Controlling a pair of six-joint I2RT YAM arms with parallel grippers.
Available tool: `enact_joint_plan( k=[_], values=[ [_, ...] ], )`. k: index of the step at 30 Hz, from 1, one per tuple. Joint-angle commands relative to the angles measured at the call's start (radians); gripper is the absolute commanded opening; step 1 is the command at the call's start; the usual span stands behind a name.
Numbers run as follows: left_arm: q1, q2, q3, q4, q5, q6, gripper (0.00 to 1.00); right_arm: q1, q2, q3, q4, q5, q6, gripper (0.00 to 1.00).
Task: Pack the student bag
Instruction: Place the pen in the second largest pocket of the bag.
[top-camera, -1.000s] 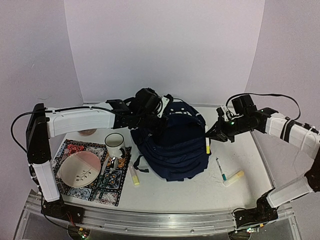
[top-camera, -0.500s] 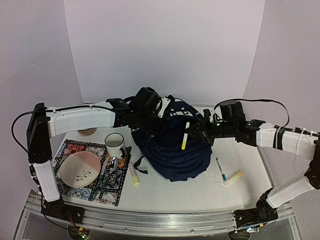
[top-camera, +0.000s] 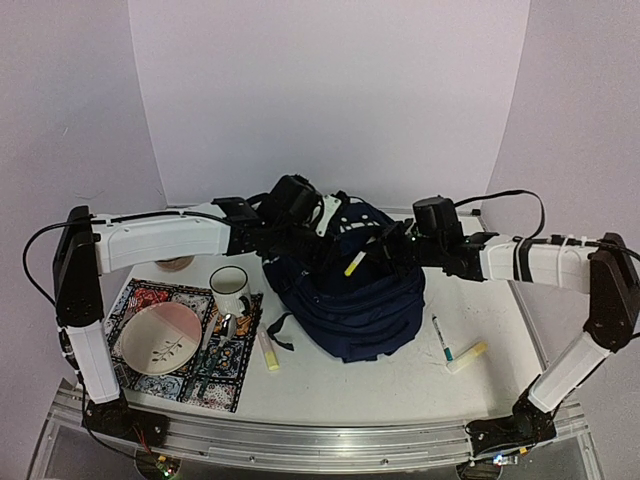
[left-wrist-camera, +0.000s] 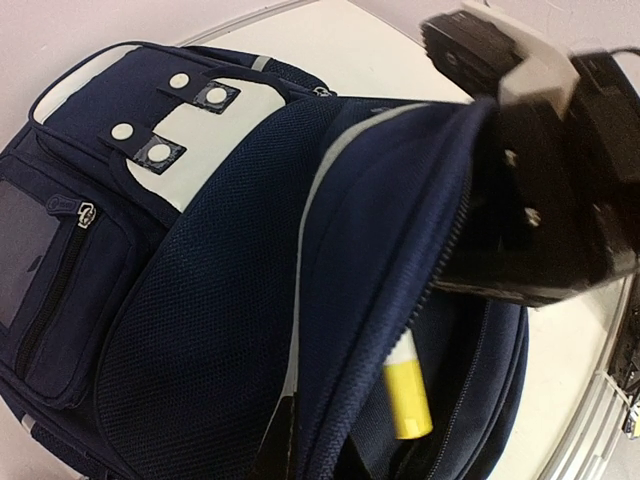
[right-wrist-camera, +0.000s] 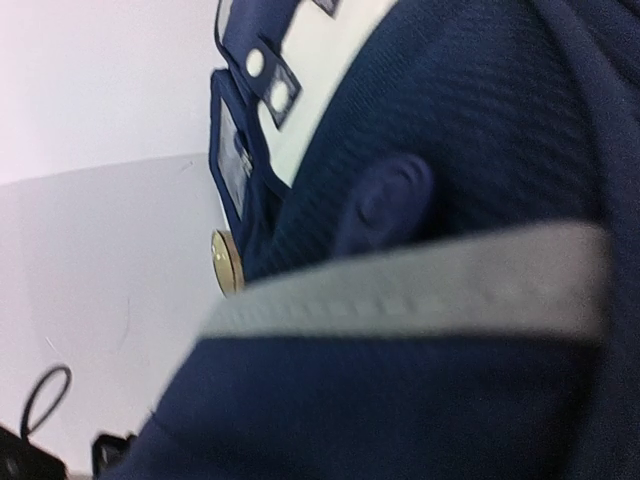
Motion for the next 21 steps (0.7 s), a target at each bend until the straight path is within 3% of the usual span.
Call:
enact_joint_plan(
  k=[1,7,21],
  values=[
    [-0.005,-0.095,0.0,0.084,0.015,0.017,0.0,0.004,0.084,0.12,0.048,0.105,0.069,0.0],
    [-0.005,-0.111,-0.02,0.088,-0.062,0.038,0.0,0.018,0.137,0.2,0.0,0.093,0.007,0.29],
    [-0.005,-0.064,-0.002,0.102,-0.092,-0.014,0.0,0.029,-0.04,0.117,-0.208,0.075,-0.205,0.51]
  ],
)
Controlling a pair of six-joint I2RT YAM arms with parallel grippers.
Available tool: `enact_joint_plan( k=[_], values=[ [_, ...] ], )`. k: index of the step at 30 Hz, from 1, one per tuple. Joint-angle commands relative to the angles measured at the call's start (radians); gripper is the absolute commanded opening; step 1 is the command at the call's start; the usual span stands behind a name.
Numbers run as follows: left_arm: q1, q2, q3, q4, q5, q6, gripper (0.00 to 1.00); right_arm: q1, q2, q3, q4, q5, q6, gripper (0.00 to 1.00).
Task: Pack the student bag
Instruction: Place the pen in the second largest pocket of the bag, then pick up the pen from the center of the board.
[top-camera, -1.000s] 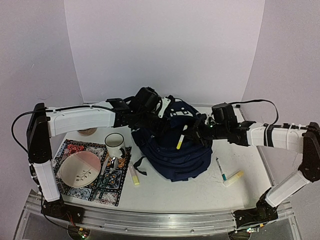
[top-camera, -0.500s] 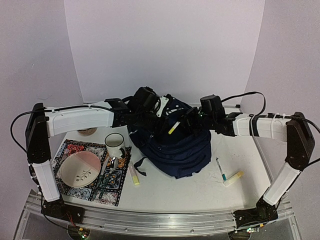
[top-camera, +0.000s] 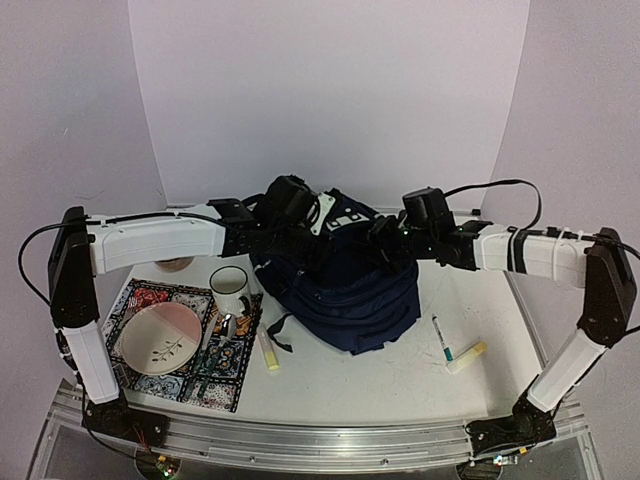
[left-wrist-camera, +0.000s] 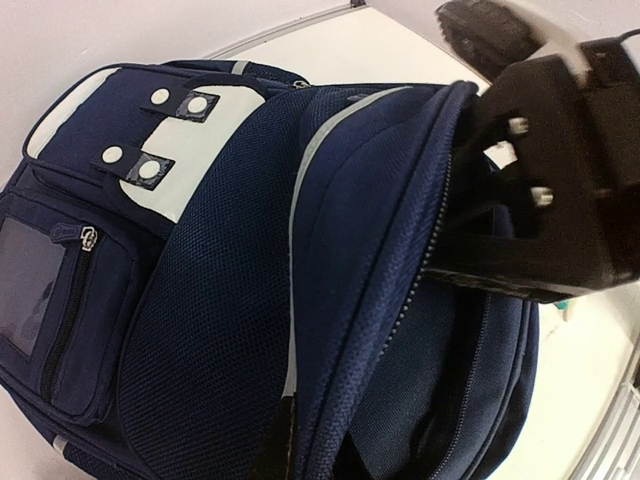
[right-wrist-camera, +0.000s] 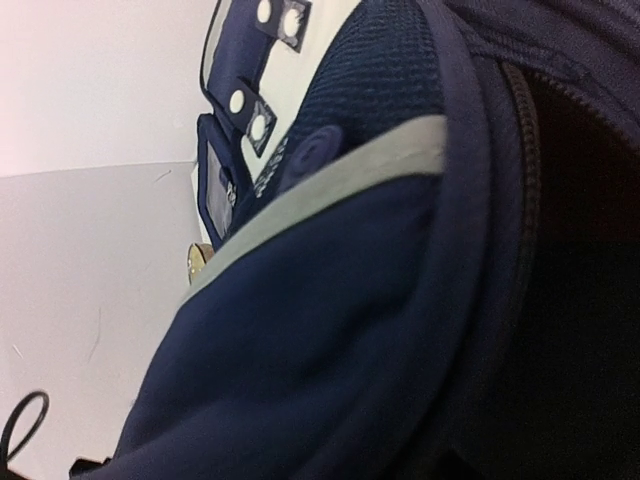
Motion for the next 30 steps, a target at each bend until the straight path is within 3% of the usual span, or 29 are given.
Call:
enact_joint_plan(
  k=[1,11,18,23,30],
  values=[
    [-0.009,-0.034,0.036,0.08,-0.009,-0.037,0.0,0.006,-0.121,-0.017,-0.104,0.006,-0.142,0.52],
    [-0.008,-0.041,0.033,0.079,-0.033,-0.037,0.0,-0.002,-0.292,-0.054,-0.464,0.018,-0.433,0.69],
    [-0.009,-0.053,0.011,0.077,-0.036,-0.016,0.0,-0.031,-0.334,-0.078,-0.799,0.194,-0.58,0.78],
    [-0.008,-0.071,-0.003,0.076,-0.049,0.012,0.0,-0.08,-0.337,-0.133,-0.883,0.254,-0.638,0.79],
    [-0.007,-0.105,-0.046,0.079,-0.084,0.043,0.0,-0.159,-0.222,-0.197,-0.866,0.226,-0.729,0.77]
  ],
)
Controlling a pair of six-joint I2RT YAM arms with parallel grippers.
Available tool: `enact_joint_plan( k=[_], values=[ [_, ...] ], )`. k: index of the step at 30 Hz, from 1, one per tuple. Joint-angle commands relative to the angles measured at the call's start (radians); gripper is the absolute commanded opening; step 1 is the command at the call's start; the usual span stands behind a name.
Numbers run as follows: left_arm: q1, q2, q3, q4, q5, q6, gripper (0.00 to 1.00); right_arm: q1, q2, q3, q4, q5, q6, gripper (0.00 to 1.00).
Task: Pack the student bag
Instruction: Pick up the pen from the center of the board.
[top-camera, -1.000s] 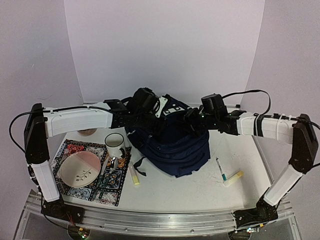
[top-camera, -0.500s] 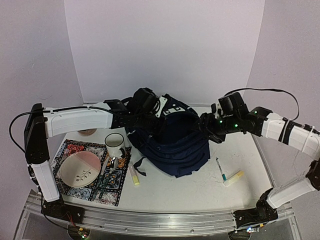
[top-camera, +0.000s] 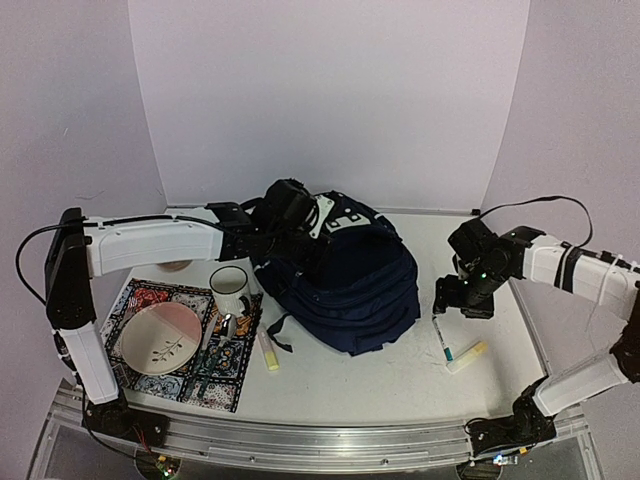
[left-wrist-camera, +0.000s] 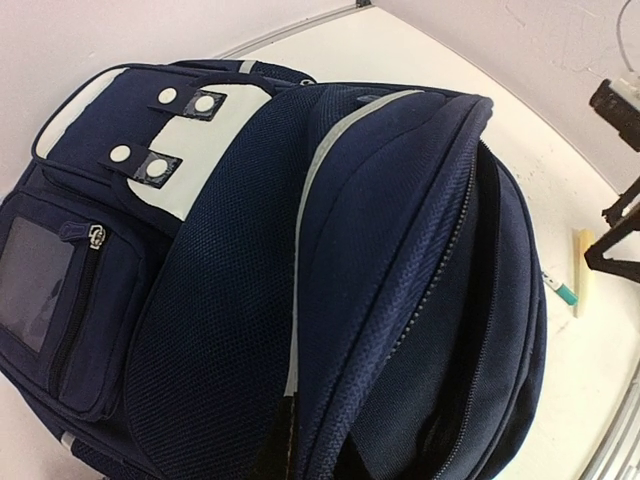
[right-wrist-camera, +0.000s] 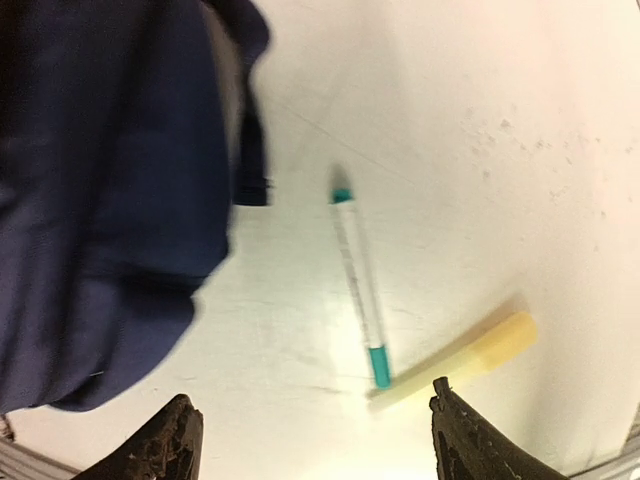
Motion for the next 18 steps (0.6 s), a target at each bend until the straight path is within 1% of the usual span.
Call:
enact_joint_plan(
  k=[1,6,10,14,18],
  values=[
    [0.0,-0.088,-0.018,0.064,-0.048,0.029,0.0,-0.03,0.096,-0.03,-0.047,0.005,-0.085,0.76],
    [0.0,-0.084,-0.035,0.065,-0.018,0.017,0.0,-0.049,0.204,-0.031,-0.017,-0.002,-0.109,0.7],
    [0.0,-0.083,-0.037,0.066,-0.001,0.011,0.0,-0.064,0.272,-0.042,0.027,-0.019,-0.123,0.6],
    [0.0,-0.083,-0.033,0.065,0.0,0.01,0.0,-0.065,0.344,-0.024,0.04,-0.025,-0.135,0.46],
    [0.0,-0.081,-0.03,0.065,0.001,0.013,0.0,-0.065,0.387,-0.008,0.047,-0.023,-0.134,0.37]
  ],
)
